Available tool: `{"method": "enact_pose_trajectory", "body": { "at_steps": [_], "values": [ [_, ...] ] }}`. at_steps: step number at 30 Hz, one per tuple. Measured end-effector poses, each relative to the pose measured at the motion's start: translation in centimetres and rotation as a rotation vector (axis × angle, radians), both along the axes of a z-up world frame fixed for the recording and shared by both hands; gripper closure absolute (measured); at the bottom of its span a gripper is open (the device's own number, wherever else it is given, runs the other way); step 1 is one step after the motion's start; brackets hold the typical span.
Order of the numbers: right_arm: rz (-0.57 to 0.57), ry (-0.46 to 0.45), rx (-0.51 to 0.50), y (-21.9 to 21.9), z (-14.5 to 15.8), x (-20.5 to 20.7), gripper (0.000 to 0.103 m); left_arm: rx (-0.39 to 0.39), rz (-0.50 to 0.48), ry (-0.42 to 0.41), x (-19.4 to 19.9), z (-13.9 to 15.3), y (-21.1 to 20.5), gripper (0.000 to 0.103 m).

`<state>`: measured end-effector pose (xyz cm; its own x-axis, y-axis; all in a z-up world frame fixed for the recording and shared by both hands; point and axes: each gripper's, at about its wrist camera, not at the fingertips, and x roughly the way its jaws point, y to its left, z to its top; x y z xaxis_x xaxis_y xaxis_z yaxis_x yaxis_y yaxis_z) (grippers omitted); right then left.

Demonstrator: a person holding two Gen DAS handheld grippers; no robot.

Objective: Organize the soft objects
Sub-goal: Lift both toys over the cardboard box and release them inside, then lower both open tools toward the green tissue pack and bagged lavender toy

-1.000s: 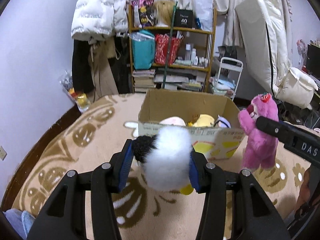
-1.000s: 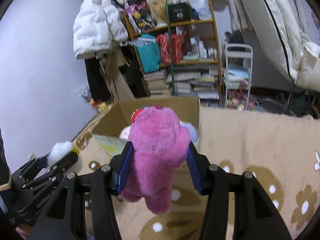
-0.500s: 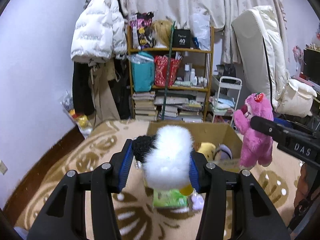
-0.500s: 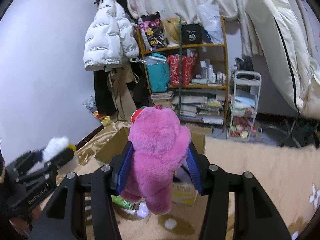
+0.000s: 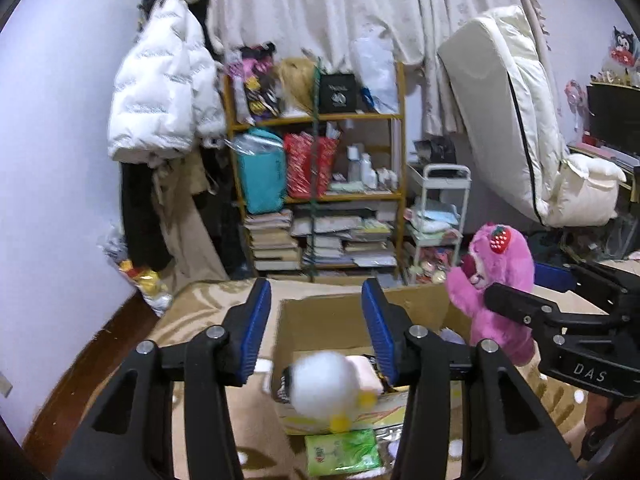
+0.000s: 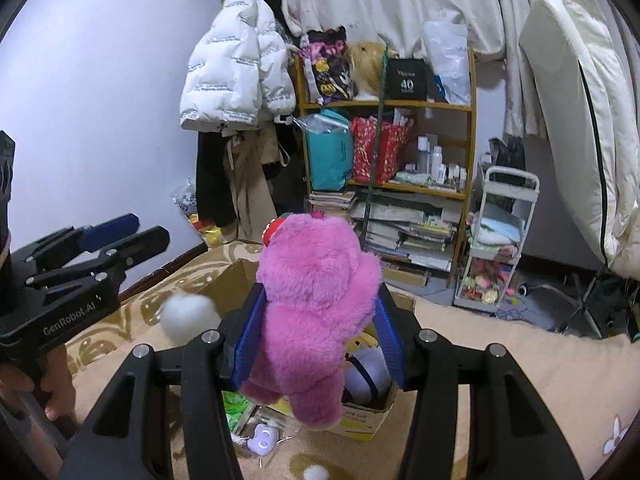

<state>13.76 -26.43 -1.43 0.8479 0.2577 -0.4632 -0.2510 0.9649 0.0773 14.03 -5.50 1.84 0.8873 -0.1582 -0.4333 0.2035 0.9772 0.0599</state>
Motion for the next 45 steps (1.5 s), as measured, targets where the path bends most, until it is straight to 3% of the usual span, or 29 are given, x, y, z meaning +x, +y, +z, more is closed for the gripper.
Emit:
{"method": "enact_pose_trajectory", "body": {
  "at_steps": [5, 11, 14, 18, 22, 29, 33, 42, 45],
  "values": [
    [-0.036, 0.075, 0.021, -1.1, -2.0, 2.3, 0.047, -0.014, 0.025, 0.112, 2.6, -3.0, 0.2, 0.061],
    [-0.052, 0.141, 0.109, -2.6, -3.9, 4.0, 0.045, -0.017, 0.066, 0.164, 3.7, -4.5, 1.1, 0.059],
    [-0.041, 0.150, 0.127, -2.7, -4.0, 4.4, 0.043, -0.031, 0.092, 0.177, 3.6, -4.9, 1.8, 0.047],
    [-0.035, 0.149, 0.116, -2.5, -4.0, 4.3, 0.041, -0.019, 0.112, 0.206, 3.7, -5.5, 2.3, 0.046],
    [-0.032, 0.144, 0.124, -2.4, -3.9, 4.2, 0.030, -0.017, 0.115, 0.217, 3.3, -5.7, 2.5, 0.032],
    [-0.034, 0.132, 0.118, -1.9, -3.3, 3.3, 0.013, 0.000, 0.114, 0.231, 2.1, -5.5, 2.6, 0.017],
    [-0.034, 0.128, 0.100, -1.7, -2.9, 2.3, 0.010, -0.021, 0.124, 0.234, 0.8, -4.9, 3.1, 0.006],
    [-0.020, 0.147, 0.071, -1.1, -2.6, -1.0, 0.008, -0.061, 0.147, 0.270, -2.2, -4.0, 4.5, 0.004],
    [-0.048, 0.127, 0.044, -0.8, -2.4, -2.5, 0.000, -0.071, 0.148, 0.290, -3.4, -4.1, 4.8, 0.004]
  ]
}}
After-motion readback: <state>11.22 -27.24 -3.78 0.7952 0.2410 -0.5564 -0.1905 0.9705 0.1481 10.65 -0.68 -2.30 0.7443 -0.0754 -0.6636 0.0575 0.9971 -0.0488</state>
